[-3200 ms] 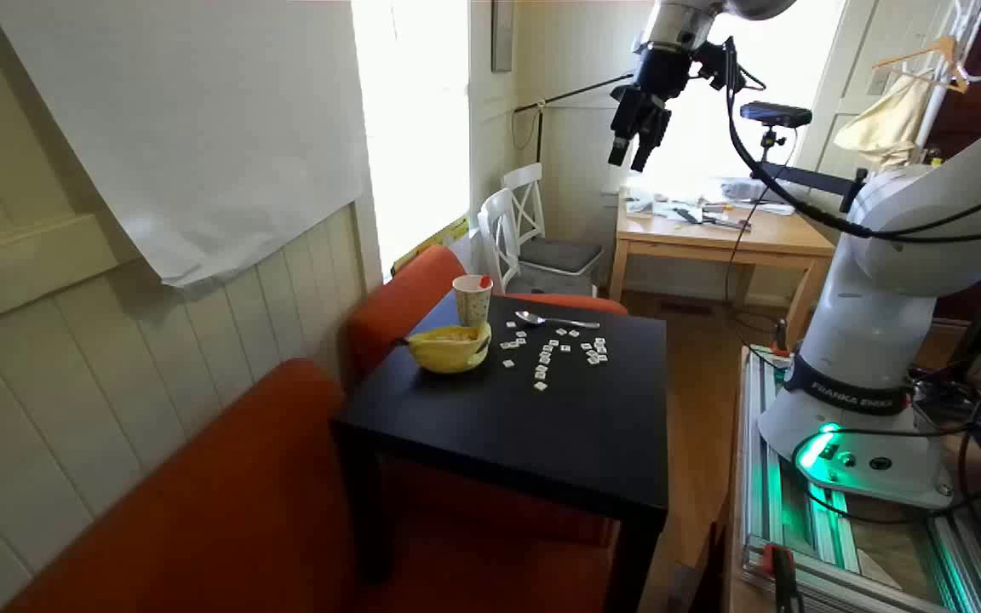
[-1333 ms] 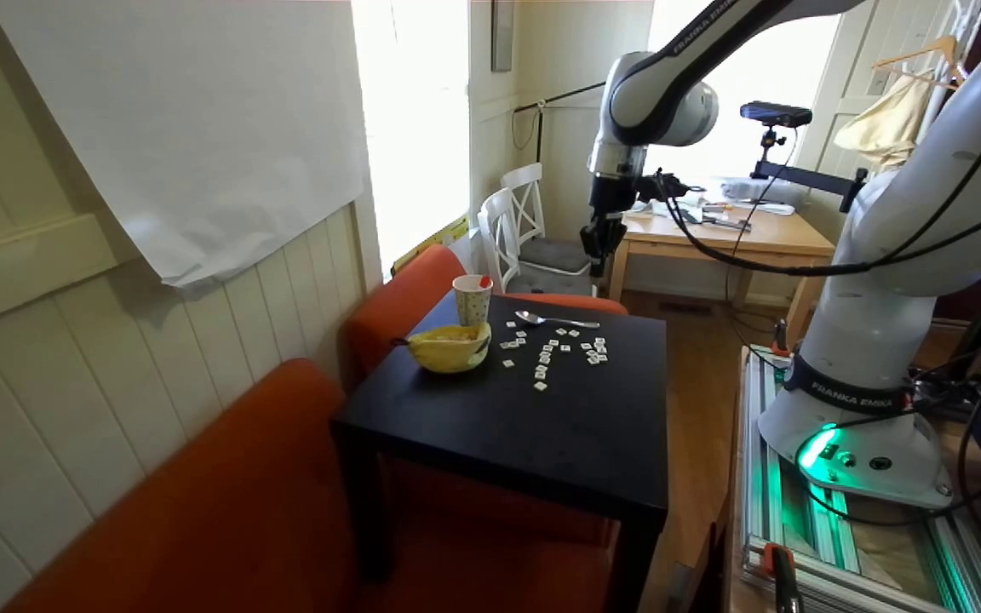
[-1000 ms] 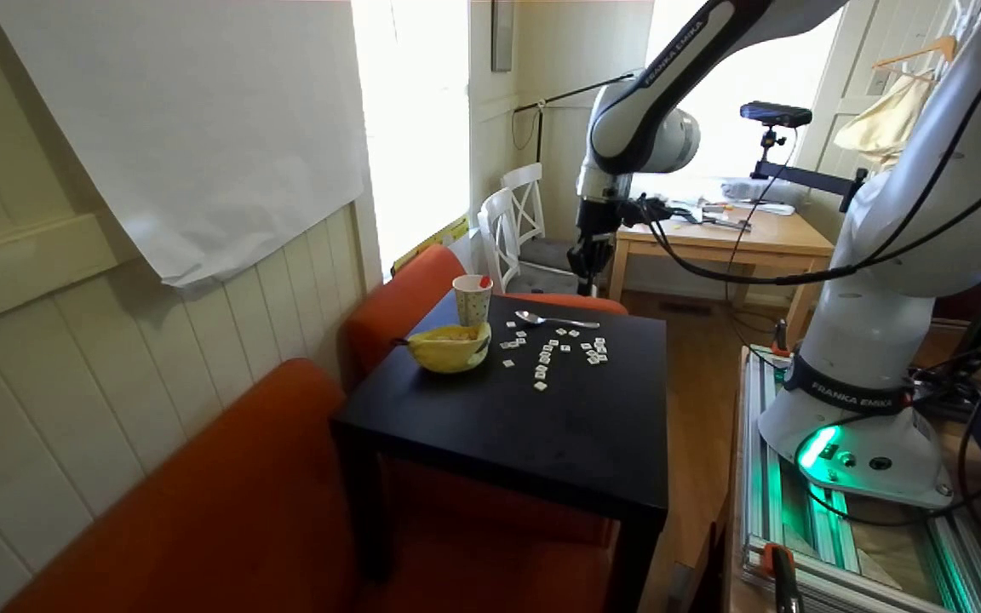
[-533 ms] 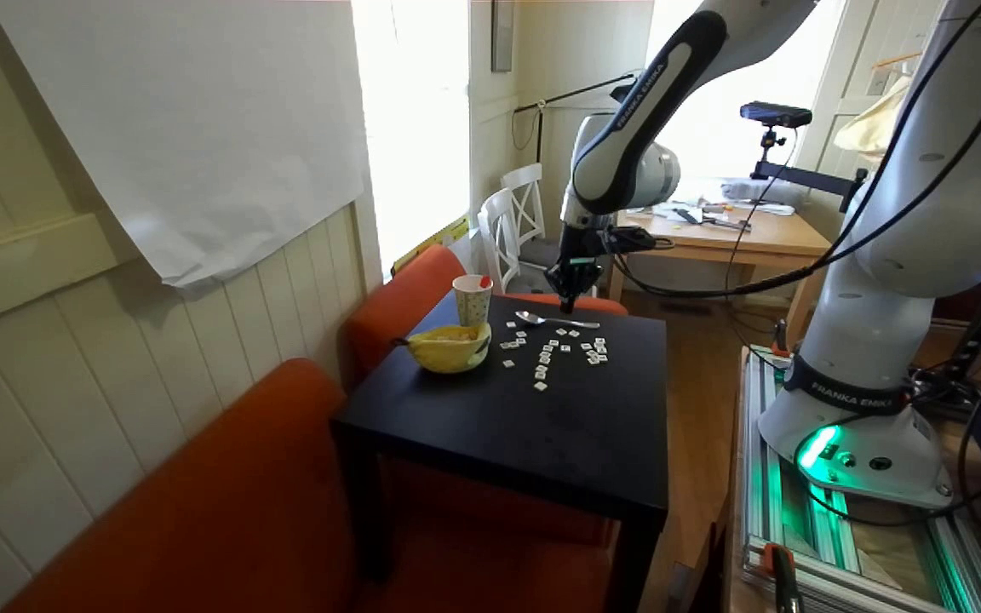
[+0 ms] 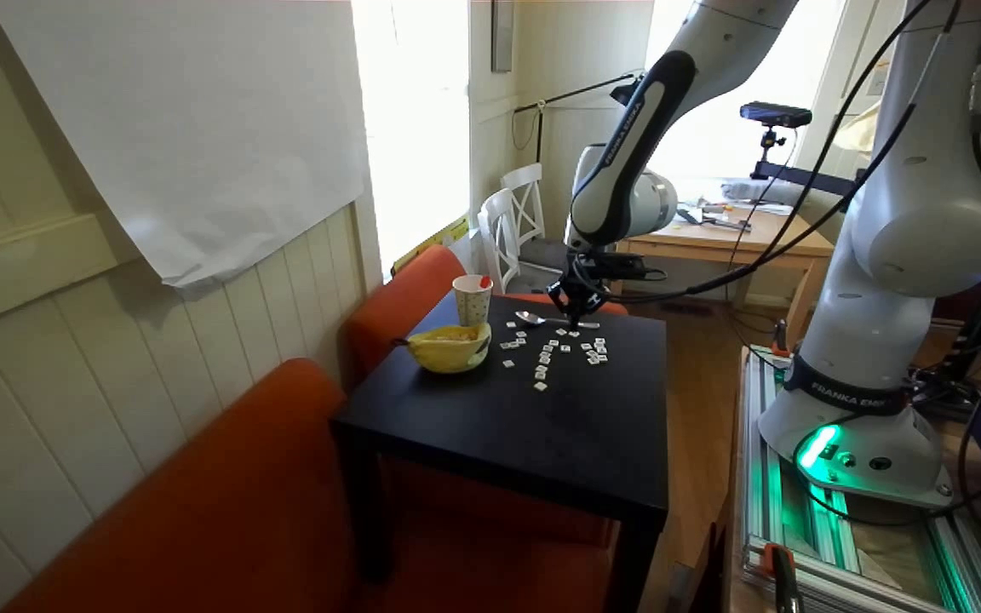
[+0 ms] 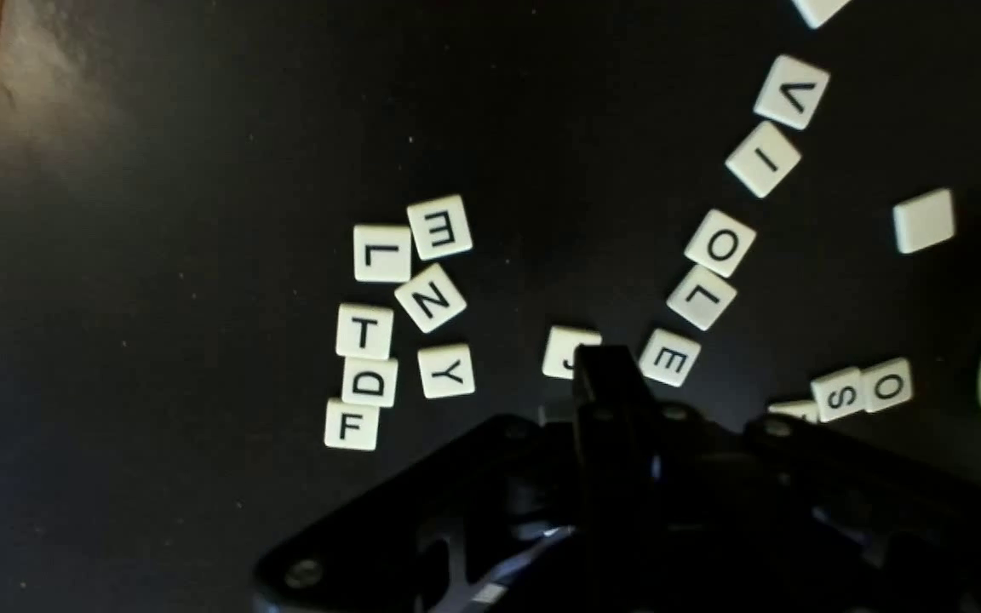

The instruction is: Move three letters and place them next to the spoon

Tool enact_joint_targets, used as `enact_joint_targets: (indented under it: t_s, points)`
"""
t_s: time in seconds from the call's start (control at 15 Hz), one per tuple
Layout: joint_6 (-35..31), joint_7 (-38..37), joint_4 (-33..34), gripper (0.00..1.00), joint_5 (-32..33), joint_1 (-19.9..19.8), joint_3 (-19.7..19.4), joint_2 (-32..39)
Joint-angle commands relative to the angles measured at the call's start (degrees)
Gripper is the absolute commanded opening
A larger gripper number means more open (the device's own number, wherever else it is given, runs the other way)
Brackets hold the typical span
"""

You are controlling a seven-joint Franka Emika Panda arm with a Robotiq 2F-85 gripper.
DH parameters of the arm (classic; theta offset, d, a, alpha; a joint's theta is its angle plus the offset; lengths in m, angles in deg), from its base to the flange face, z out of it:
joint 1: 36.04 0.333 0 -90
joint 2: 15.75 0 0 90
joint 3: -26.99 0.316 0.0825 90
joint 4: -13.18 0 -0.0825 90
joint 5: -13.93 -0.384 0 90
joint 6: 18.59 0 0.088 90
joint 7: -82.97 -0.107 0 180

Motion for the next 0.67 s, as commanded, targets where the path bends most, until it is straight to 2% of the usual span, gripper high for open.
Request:
enact_joint_targets:
  t_s: [0.0,0.33,0.47,0.6]
  points:
    - [-0.64,-5.07,0.19,0.02,-8.19,0.23,1.49,1.95]
    - [-3.83,-1.98,1.56,0.02,-28.67,-1.28,7.59,1.89]
    - [-7.52,0.17,2.81,0.02,-34.35,-1.11,9.52,2.9]
    - [-10.44,0.86,4.02,0.02,-37.02,-1.04,10.58,4.36]
